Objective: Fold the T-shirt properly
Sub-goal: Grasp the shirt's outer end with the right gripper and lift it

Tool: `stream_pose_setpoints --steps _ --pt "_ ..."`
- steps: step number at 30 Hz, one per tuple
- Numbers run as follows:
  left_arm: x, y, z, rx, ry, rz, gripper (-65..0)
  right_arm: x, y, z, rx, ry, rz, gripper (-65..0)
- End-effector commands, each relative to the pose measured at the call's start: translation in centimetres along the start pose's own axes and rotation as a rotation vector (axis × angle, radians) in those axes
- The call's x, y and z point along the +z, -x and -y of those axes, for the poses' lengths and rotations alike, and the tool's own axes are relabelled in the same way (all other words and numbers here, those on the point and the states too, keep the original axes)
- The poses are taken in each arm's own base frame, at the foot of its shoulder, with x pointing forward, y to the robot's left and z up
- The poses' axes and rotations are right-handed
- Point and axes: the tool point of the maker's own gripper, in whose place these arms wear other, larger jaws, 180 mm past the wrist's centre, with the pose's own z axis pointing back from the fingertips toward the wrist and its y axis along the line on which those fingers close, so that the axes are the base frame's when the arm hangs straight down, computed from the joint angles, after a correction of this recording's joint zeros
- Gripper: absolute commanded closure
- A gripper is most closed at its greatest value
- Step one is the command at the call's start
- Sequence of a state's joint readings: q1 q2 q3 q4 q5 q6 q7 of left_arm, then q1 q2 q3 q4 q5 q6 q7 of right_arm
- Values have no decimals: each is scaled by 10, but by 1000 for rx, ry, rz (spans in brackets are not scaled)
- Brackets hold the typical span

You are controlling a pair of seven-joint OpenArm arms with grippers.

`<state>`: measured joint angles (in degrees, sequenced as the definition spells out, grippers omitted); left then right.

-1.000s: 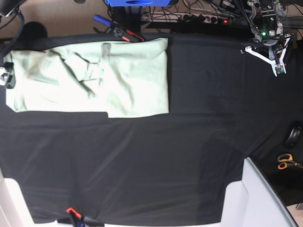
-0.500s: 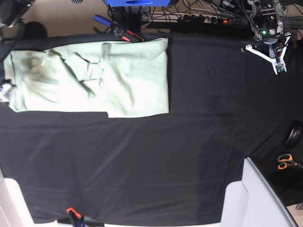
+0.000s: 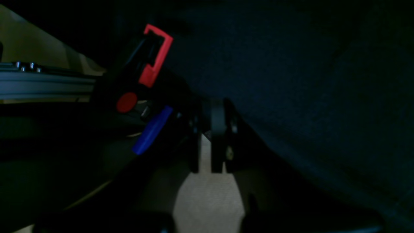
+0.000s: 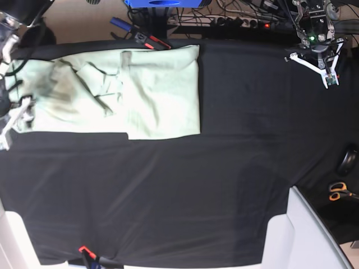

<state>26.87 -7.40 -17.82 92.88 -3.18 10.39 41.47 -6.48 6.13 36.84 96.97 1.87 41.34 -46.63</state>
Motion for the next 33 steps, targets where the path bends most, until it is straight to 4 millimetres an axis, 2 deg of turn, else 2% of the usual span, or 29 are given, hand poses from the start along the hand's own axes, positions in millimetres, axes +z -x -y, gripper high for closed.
stream_pose_setpoints --steps 1,3,5,7,11,15,19,22,25,30,33 --pt "2 -6 -10 -11 -25 26 -50 11 -12 31 -56 57 21 -482" --pt "2 -6 -10 -11 -25 28 -50 14 2 37 -194 -9 -45 -480" --pt "2 -6 -10 -11 -25 28 -50 14 10 35 -293 -89 -85 -480" --pt "2 -6 -10 -11 -25 28 -50 10 13 26 -352 -177 -97 -480" --pt "2 -7 -10 -10 -24 29 -50 -1 4 -5 -506 -394 -3 -480" --pt "1 -5 -10 -13 -26 26 -50 -20 18 -5 -735 -543 29 -480" --pt "2 -3 -13 -20 -30 22 -50 -34 33 31 -864 -517 15 -480" --pt "2 -2 -14 -22 -31 22 -50 -28 27 67 -855 -450 60 -480" --pt "2 -2 -14 -22 -31 22 -50 -21 24 93 -839 -390 94 -480" --pt "2 -3 -14 -22 -31 23 -50 -21 59 119 -885 -294 44 -482" --pt "2 -4 -14 -23 -31 25 -50 -26 84 117 -916 -265 -16 -482"
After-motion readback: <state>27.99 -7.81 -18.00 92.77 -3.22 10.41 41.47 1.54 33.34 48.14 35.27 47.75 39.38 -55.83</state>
